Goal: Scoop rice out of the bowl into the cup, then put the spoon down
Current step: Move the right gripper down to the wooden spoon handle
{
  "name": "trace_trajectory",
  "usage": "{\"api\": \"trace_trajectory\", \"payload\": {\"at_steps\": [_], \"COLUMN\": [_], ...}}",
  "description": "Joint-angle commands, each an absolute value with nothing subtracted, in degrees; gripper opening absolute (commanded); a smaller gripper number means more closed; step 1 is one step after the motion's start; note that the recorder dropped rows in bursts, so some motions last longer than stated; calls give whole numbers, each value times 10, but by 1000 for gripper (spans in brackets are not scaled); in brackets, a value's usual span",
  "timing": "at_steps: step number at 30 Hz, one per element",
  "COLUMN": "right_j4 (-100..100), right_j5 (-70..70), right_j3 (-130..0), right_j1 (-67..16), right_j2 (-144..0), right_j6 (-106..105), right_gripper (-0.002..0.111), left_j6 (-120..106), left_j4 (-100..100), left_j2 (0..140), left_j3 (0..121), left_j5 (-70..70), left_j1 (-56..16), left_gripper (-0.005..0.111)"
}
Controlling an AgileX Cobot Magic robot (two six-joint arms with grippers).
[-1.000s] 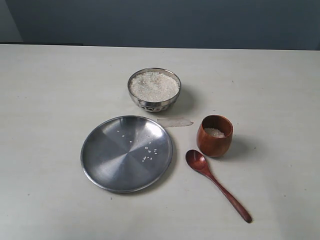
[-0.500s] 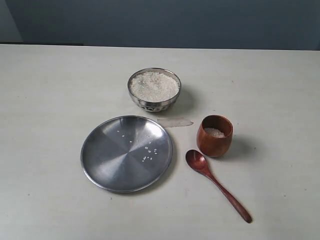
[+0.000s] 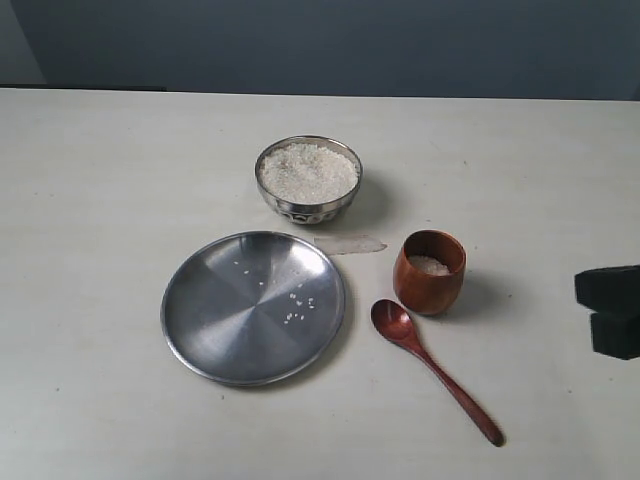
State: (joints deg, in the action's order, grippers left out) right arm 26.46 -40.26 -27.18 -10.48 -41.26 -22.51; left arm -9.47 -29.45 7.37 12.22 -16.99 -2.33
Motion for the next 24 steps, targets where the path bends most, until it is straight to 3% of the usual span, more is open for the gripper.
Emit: {"api": "trace_trajectory", "payload": {"at_steps": [1, 17, 24], "right_j4": [274, 252, 211], "right_j5": [-411, -351, -320], "right_j3": [-287, -288, -288], "right_j1": [-126, -215, -241], "right_j2": [-515, -682, -734], "right_j6": [-266, -287, -247], "right_gripper": [0, 0, 0], "left_j6": [-96, -170, -171], "left_j4": [-248, -254, -258], "left_j2": [104, 455, 500], "left_j3": [145, 193, 197], "left_j5": [-177, -234, -243], "left_j1": [-24, -24, -24], "left_gripper": [0, 0, 0]}}
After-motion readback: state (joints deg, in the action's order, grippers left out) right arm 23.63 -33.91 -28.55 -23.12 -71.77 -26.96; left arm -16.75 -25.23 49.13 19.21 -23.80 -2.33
